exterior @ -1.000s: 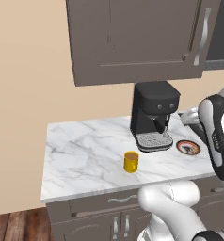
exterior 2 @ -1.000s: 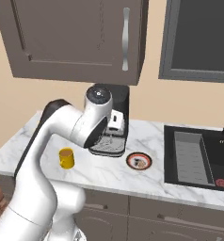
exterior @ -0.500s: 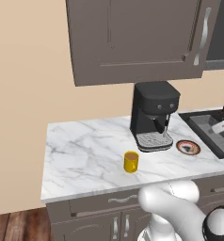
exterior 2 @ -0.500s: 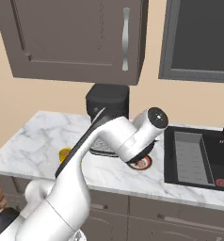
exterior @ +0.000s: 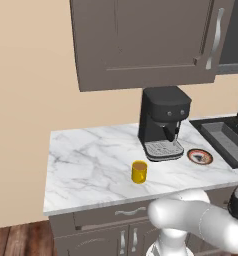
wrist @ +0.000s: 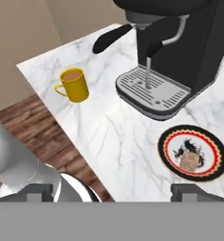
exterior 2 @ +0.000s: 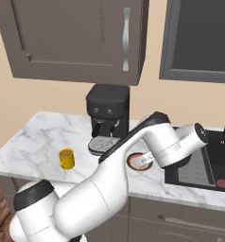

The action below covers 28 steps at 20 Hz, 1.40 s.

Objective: Take a sugar cube from the saucer and place it inside the coffee. Then, grab milk from the fridge and place it next to the coffee on the counter to sweeten the coffee.

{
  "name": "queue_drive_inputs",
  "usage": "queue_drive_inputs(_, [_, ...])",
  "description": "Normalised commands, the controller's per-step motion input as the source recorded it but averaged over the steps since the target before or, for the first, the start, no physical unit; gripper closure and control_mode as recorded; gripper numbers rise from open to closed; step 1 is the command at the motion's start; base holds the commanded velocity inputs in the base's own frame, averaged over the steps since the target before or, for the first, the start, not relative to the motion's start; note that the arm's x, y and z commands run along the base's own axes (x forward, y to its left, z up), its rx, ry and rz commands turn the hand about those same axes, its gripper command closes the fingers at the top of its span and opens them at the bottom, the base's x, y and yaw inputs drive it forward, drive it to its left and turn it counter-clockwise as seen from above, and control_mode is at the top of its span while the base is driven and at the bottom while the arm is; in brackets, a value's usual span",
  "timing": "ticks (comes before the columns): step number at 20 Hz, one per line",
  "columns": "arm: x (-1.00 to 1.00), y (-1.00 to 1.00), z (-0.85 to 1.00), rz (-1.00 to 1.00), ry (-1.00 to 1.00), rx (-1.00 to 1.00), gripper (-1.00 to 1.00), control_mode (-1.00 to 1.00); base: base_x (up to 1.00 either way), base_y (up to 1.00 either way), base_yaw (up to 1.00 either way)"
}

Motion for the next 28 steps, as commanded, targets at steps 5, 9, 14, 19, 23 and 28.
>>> queue_drive_inputs(5, [0.13, -0.14, -0.29, 0.17, -0.05, 0.0, -1.0, -1.0, 0.0, 0.0, 0.0])
queue_drive_inputs(9, [0.11, 0.0, -0.17, 0.0, 0.0, -0.05, -1.0, -1.0, 0.0, 0.0, 0.0])
queue_drive_inputs(14, [0.1, 0.09, -0.18, 0.0, 0.06, -0.09, -1.0, -1.0, 0.0, 0.0, 0.0])
queue_drive_inputs(19, [0.14, 0.01, -0.35, -0.01, 0.01, -0.03, -1.0, -1.0, 0.0, 0.0, 0.0])
queue_drive_inputs(23, [0.18, 0.0, -0.44, -0.02, 0.0, 0.0, -1.0, -1.0, 0.0, 0.0, 0.0])
queue_drive_inputs(28, [0.26, 0.0, -0.38, 0.0, -0.01, 0.0, -1.0, -1.0, 0.0, 0.0, 0.0])
